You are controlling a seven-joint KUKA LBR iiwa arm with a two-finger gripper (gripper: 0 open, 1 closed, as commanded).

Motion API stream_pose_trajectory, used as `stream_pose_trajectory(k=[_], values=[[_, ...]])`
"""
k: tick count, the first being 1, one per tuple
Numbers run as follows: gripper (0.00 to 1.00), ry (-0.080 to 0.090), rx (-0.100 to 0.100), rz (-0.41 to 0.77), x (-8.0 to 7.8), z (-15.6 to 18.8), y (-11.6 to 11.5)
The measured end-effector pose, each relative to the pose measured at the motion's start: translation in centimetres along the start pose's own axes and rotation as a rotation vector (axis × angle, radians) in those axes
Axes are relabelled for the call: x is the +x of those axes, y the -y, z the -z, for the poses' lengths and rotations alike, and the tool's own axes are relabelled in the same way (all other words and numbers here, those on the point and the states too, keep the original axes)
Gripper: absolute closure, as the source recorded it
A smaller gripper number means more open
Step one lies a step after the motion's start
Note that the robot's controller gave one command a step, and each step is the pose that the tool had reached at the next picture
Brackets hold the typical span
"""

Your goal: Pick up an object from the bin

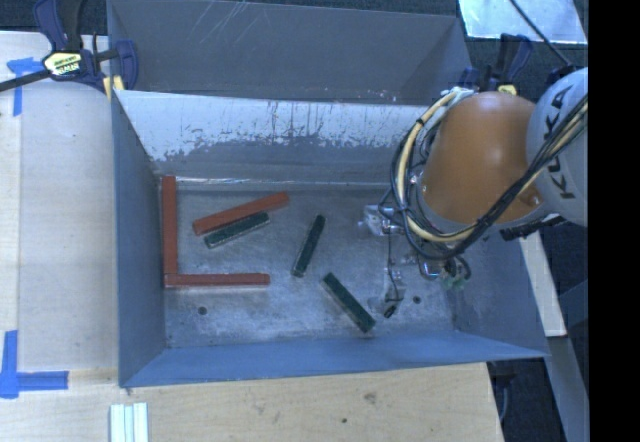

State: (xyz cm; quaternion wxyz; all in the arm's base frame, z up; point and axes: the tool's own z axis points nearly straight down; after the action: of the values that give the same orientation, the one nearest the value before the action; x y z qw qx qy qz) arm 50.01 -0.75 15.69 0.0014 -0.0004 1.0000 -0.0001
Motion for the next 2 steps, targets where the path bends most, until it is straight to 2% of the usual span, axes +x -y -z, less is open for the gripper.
stream_pose_trajectory(k=[1, 2], values=[[0.0, -0.007, -0.001, -0.121, -2.3, -8.4, -3.3], [0.0, 0.007, 0.001, -0.153, -9.8, -6.7, 0.6]])
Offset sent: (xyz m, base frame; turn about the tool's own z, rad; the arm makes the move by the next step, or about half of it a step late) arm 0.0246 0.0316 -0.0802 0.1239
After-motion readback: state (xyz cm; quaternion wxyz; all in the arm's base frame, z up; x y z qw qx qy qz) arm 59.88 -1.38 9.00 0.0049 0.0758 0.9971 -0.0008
